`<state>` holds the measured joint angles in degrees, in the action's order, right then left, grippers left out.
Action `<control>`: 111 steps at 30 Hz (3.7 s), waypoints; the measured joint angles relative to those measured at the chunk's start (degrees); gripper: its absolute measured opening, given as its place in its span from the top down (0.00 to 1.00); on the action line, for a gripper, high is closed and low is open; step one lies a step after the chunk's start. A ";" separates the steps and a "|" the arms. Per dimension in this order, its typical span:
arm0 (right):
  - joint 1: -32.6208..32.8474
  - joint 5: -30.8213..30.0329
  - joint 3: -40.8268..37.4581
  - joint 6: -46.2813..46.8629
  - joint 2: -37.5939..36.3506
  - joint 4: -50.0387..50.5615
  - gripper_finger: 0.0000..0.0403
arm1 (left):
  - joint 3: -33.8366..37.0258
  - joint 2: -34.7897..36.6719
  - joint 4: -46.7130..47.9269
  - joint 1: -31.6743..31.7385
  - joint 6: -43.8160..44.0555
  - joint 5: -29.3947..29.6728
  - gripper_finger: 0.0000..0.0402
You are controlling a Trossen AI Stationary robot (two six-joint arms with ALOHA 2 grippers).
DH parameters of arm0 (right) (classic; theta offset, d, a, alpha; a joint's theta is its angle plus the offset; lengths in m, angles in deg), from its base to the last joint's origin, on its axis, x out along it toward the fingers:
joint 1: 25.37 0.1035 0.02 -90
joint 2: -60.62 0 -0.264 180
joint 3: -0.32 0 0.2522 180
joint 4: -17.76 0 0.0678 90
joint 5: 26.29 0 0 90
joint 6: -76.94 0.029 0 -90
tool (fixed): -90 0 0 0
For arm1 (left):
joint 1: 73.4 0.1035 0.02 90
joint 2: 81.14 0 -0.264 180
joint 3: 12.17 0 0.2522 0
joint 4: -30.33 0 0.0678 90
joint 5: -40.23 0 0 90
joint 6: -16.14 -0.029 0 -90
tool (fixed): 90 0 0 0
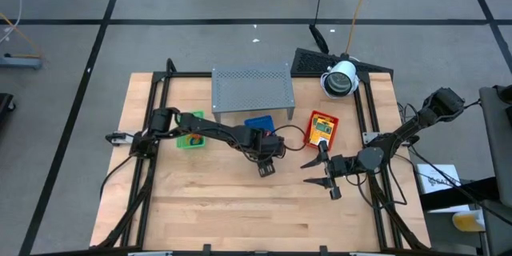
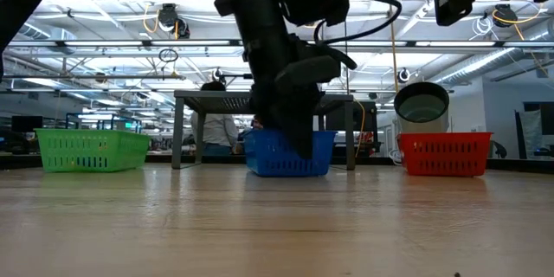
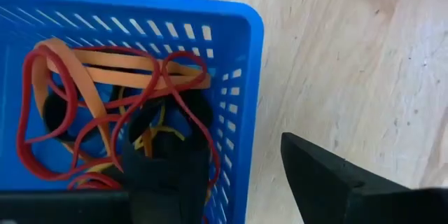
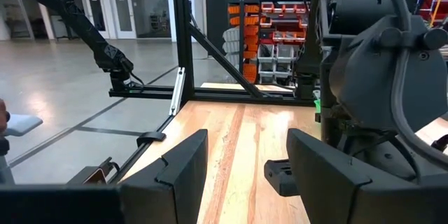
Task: Pick & Place Office Desk Supplies
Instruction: Put the blue bin on the shelf
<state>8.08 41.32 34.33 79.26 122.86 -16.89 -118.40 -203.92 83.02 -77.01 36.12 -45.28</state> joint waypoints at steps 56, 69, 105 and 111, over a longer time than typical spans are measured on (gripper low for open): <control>0.00 0.00 0.00 0.01 0.02 -0.21 0.54 | -27.83 0.11 27.39 -7.08 -2.28 2.16 0.99; -0.01 -0.02 0.00 1.26 0.02 -1.11 0.54 | -40.57 0.15 48.46 -3.59 -7.90 10.56 0.99; -1.21 0.03 0.00 1.30 0.00 -0.63 0.54 | -32.52 0.15 41.39 20.73 -33.84 -1.27 0.99; -3.66 0.09 0.00 1.30 0.02 -0.63 0.54 | -30.47 0.39 40.44 21.60 -33.78 -1.93 0.99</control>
<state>4.43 41.41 34.33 80.56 122.88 -17.52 -148.87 -203.52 123.46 -55.41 2.34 -47.21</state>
